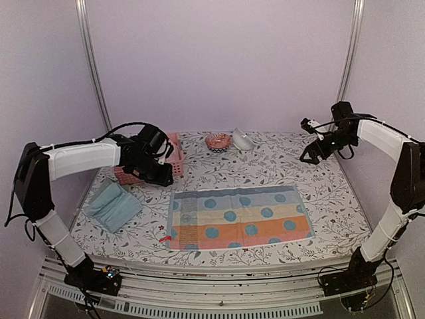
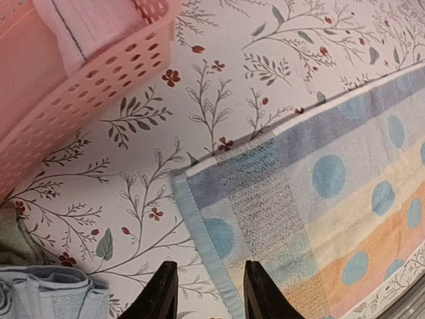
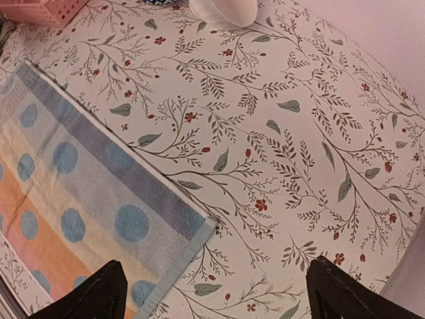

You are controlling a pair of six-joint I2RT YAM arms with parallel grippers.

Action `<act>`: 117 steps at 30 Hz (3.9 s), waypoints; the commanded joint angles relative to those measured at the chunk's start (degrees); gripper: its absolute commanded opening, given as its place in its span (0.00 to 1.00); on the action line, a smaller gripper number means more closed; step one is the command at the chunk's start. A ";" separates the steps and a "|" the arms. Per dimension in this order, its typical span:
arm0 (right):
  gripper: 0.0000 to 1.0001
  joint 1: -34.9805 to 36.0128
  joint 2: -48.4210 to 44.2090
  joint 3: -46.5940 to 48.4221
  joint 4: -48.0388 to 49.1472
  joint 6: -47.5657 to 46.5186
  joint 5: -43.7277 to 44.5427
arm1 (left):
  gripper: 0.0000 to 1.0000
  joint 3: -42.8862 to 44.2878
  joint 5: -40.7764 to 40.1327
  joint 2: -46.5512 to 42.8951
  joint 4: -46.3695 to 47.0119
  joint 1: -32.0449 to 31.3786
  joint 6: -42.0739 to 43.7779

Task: Roll the towels
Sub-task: Pick up the towel from the center of the board.

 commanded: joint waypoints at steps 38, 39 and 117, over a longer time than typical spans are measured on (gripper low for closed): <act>0.38 -0.64 29.34 4.82 0.33 4.74 -10.56 | 0.33 -13.17 -1.29 -2.65 19.91 0.16 -4.14; 0.36 -0.56 29.38 4.77 0.10 4.63 -10.80 | 0.33 -13.25 -1.35 -2.65 19.84 0.16 -4.01; 0.03 -0.68 25.21 3.89 3.85 5.39 -0.84 | 0.13 -0.35 5.54 21.20 19.82 4.17 -3.01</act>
